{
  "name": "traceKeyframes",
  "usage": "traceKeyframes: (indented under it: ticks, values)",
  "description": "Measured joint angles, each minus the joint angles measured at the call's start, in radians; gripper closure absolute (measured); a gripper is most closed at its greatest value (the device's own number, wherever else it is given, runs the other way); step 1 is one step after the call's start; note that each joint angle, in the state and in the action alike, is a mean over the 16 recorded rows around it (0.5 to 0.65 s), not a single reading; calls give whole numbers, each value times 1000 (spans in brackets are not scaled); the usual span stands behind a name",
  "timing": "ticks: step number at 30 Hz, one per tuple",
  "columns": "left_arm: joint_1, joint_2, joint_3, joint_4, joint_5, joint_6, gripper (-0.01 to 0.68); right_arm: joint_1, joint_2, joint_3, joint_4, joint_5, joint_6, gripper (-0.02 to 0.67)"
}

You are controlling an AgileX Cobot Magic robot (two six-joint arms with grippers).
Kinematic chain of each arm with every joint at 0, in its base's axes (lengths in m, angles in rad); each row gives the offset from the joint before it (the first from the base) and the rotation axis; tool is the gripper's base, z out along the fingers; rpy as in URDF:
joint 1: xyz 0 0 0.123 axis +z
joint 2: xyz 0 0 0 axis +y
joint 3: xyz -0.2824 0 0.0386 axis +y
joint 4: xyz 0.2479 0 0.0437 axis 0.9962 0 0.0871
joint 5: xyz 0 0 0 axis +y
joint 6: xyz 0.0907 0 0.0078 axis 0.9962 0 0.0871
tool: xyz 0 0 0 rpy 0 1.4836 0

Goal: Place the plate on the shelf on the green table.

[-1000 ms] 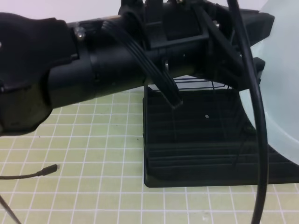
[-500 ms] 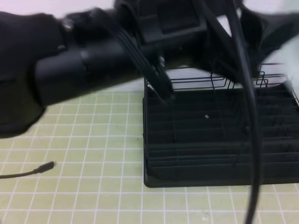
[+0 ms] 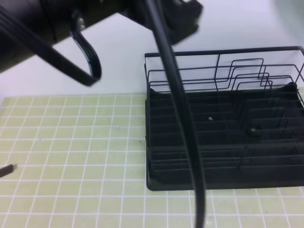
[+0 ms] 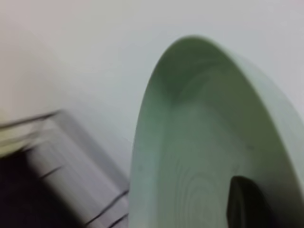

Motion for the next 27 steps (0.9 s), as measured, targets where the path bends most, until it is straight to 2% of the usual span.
traceKeyframes:
  ticks: [3,6,11,17,22,27]
  values:
    - [71,-8,16,34,3,-31,589,0,118,-115,-194,105,103,532]
    - [170,-10,37,56,37,-84,646,1,228,-234,-367,202,189,532]
    - [368,-4,73,70,178,-200,670,16,375,-400,-576,308,249,532]
    - [557,18,104,116,427,-315,673,65,503,-506,-686,322,168,532]
    - [632,41,122,162,603,-367,674,114,597,-544,-744,304,85,533]
    - [649,59,159,200,659,-373,674,149,683,-577,-799,281,49,533]
